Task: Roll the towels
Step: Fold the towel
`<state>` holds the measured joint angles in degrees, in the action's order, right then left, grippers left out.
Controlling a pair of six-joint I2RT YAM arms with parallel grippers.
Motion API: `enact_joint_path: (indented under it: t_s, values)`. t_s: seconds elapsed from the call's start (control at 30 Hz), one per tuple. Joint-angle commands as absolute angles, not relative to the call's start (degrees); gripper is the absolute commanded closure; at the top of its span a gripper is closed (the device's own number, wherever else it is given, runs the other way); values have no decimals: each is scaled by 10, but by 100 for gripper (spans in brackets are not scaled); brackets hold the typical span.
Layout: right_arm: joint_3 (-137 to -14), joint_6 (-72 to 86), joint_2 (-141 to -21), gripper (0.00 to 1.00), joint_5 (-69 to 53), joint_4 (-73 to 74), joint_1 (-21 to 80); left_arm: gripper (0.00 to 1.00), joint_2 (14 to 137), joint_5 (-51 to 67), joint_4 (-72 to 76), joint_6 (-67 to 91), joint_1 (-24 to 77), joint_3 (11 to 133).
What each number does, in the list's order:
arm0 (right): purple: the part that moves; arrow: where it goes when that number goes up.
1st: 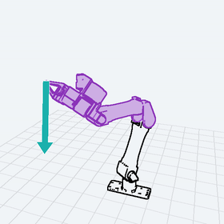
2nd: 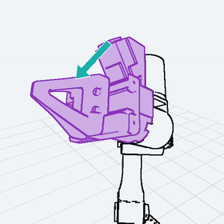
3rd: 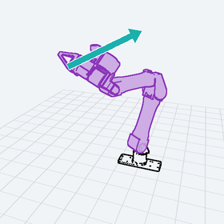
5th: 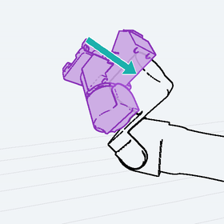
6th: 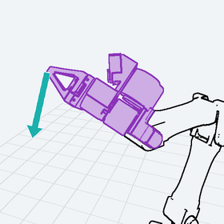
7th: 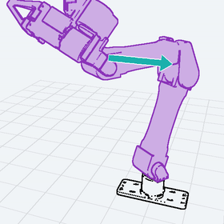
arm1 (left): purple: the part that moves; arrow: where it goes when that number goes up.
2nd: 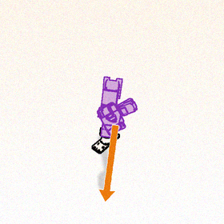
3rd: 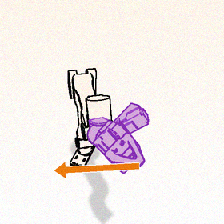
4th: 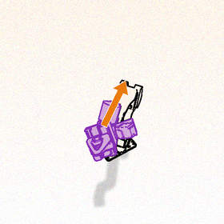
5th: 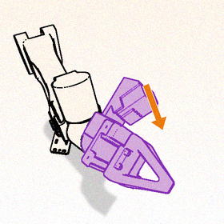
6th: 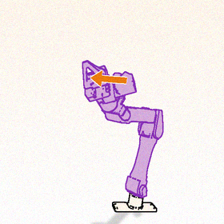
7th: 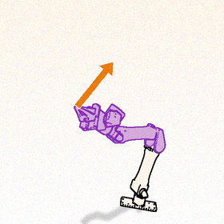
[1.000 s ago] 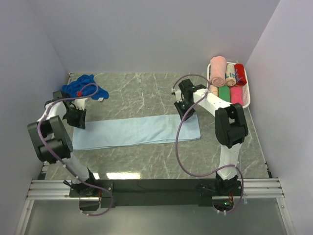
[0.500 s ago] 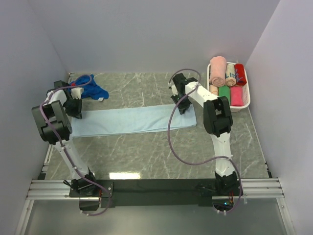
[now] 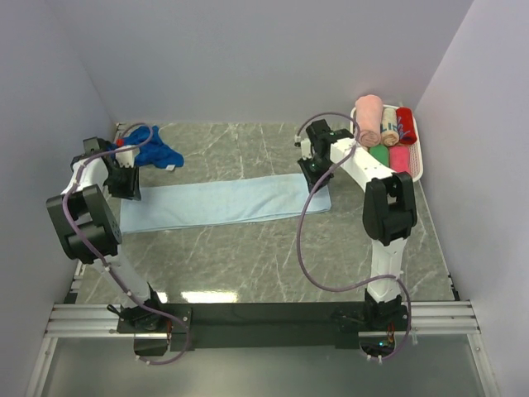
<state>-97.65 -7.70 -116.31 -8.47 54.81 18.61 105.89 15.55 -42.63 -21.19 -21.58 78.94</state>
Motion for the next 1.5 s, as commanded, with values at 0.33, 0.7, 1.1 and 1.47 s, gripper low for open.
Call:
enact_joint_path:
  t_s: [0.33,0.7,1.1,1.47]
  values:
    - [-918,-83,-1223,80,-4,543,148,62,1009,199,-387,-183,-218,708]
    - [-975,-33,-1146,57,-62,542,105,62,971,263,-397,-196,-220,666]
    - [-998,15,-1215,45,-12,505,91,59,968,265,-417,-195,-219,697]
    - [-977,15,-1263,66,-60,504,91,59,964,266,-425,-192,-220,710]
